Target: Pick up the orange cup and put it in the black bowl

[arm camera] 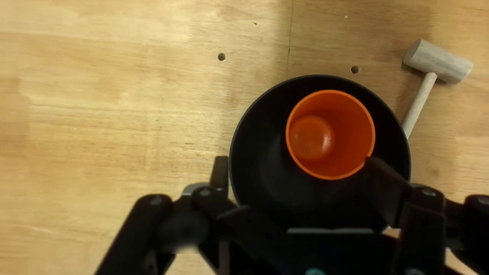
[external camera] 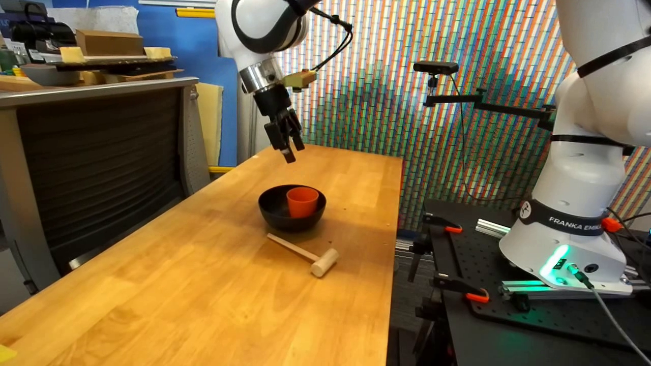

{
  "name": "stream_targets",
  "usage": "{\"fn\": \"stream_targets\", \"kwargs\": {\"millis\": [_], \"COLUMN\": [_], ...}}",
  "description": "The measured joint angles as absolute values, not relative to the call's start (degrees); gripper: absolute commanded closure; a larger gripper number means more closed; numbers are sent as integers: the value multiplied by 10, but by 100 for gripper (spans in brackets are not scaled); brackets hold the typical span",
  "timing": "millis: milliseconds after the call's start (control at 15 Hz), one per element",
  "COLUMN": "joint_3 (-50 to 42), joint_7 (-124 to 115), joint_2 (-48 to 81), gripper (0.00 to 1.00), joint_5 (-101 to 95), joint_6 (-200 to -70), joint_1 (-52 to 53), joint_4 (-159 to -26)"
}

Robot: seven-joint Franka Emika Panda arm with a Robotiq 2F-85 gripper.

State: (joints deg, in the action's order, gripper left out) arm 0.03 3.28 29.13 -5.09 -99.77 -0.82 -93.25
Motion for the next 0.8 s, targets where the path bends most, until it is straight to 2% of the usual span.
{"fn": "stream_targets", "kwargs": {"millis": [533,800], "joint_3": [8,14], "joint_7": [24,24], "joint_2": [63,0], "gripper": [0,0], "joint_5": [-124,-122], "joint_6": [-1008,-1016], "joint_1": [19,19], "joint_4": [-1040,-1077]}}
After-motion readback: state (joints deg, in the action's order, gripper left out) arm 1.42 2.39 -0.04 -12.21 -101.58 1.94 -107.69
